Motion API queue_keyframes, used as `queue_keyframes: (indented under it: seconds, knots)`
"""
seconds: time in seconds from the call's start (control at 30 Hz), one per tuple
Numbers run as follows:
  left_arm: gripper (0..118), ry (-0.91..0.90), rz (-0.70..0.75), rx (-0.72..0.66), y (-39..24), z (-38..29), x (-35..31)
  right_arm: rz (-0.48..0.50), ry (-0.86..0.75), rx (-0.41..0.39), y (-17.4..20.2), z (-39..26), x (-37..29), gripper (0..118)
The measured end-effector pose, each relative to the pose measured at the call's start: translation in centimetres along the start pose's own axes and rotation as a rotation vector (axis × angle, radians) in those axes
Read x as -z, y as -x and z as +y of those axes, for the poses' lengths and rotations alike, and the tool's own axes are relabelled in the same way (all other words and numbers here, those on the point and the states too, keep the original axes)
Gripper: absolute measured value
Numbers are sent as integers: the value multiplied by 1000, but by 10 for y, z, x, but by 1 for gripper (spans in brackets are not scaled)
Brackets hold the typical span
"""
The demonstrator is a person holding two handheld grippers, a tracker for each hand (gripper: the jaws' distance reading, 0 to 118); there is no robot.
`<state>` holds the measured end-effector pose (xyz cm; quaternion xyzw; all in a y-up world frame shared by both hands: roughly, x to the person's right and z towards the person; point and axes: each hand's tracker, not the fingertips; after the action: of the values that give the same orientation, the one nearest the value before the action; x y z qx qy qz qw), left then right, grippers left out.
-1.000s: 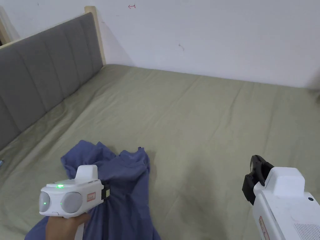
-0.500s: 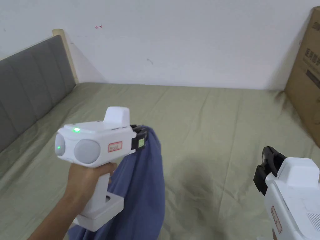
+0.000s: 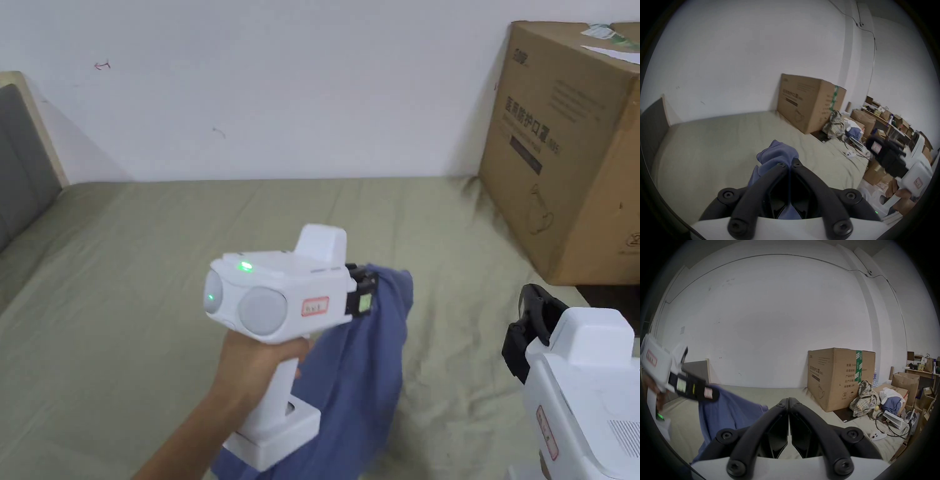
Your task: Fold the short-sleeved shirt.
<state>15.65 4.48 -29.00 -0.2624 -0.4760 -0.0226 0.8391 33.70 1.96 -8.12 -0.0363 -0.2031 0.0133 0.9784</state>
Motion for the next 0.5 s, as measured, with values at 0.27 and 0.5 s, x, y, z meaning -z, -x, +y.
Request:
queue_keyframes:
  seconds: [0.27, 0.5]
  knots:
    - [0, 286, 4, -15, 1, -102, 69, -21, 40, 6, -9, -17, 4, 0]
    - [0, 505, 117, 0, 18, -174, 117, -3, 78, 3, -3, -30, 9, 0]
